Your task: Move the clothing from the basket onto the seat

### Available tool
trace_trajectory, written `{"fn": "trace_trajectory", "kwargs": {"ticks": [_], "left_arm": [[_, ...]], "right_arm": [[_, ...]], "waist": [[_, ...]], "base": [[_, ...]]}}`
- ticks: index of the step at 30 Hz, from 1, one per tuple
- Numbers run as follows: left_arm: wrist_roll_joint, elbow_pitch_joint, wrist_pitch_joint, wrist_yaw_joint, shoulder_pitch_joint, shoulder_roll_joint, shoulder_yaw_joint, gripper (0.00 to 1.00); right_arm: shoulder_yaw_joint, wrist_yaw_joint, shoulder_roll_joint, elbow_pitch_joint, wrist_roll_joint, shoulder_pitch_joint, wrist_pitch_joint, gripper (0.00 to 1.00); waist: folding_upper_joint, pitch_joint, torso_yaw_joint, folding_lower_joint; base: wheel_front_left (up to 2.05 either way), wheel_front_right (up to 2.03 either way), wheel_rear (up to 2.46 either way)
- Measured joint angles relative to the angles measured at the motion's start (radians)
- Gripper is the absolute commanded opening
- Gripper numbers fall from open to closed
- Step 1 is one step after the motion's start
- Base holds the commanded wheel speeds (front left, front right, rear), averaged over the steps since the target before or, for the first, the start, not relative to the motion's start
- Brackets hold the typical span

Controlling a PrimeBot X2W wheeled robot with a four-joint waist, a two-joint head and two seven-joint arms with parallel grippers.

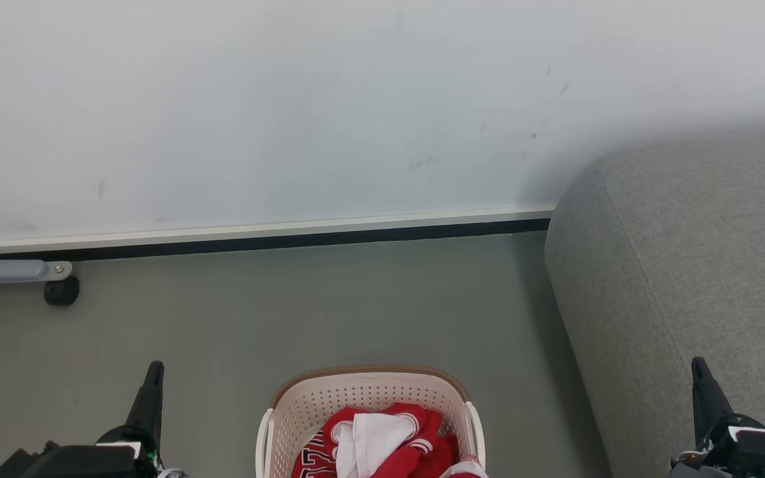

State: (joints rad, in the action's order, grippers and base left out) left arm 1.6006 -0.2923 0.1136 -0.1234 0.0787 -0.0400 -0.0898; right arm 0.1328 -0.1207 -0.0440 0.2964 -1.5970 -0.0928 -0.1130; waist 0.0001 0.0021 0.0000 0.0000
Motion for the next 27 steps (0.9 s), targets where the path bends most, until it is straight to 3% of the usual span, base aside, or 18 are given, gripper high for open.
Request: {"fn": "trace_trajectory", "kwargs": {"ticks": [13, 14, 15, 16, 17, 18, 19, 27], "left_arm": [[0.0, 0.0, 0.0, 0.0, 0.0, 0.0, 0.0, 0.0], [0.0, 0.0, 0.0, 0.0, 0.0, 0.0, 0.0, 1.0], [0.0, -0.007, 0.0, 0.0, -0.003, 0.002, 0.001, 0.0], [0.0, -0.018, 0.0, 0.001, -0.009, 0.004, 0.002, 0.0], [0.0, -0.028, 0.0, 0.001, -0.019, 0.007, 0.003, 1.0], [0.0, -0.038, 0.0, 0.002, -0.029, 0.011, 0.004, 0.0], [0.0, -0.049, 0.0, 0.002, -0.039, 0.012, 0.005, 1.0], [-0.003, -0.049, -0.026, 0.003, -0.054, 0.013, 0.028, 1.0]], "right_arm": [[0.0, 0.0, 0.0, 0.0, 0.0, 0.0, 0.0, 0.0], [0.0, 0.0, 0.0, 0.0, 0.0, 0.0, 0.0, 1.0], [-0.001, 0.0, 0.001, 0.007, 0.0, 0.003, 0.0, 0.0], [-0.002, 0.001, 0.004, 0.016, 0.0, 0.008, 0.0, 0.0], [-0.003, 0.001, 0.007, 0.028, 0.0, 0.015, 0.0, 1.0], [-0.005, 0.002, 0.01, 0.04, 0.0, 0.026, 0.0, 0.0], [-0.005, 0.002, 0.014, 0.05, 0.0, 0.035, 0.0, 1.0], [-0.039, 0.006, 0.018, 0.057, 0.005, 0.045, 0.026, 1.0]], "waist": [[0.0, 0.0, 0.0, 0.0], [0.0, 0.0, 0.0, 0.0], [-0.0001, 0.0, 0.0, 0.0], [0.0, 0.0, 0.0, 0.0], [-0.0001, 0.0, 0.0, 0.0], [0.0, 0.0, 0.0, 0.0], [0.0, 0.0, 0.0, 0.0], [-0.0001, -0.002, 0.0, 0.0]], "base": [[0.0, 0.0, 0.0], [0.0, 0.0, 0.0], [0.0, 0.0, 0.0], [0.0, 0.0, 0.0], [0.0, 0.0, 0.0], [0.0, 0.0, 0.0], [0.0, 0.0, 0.0], [0.0, 0.0, 0.0]]}}
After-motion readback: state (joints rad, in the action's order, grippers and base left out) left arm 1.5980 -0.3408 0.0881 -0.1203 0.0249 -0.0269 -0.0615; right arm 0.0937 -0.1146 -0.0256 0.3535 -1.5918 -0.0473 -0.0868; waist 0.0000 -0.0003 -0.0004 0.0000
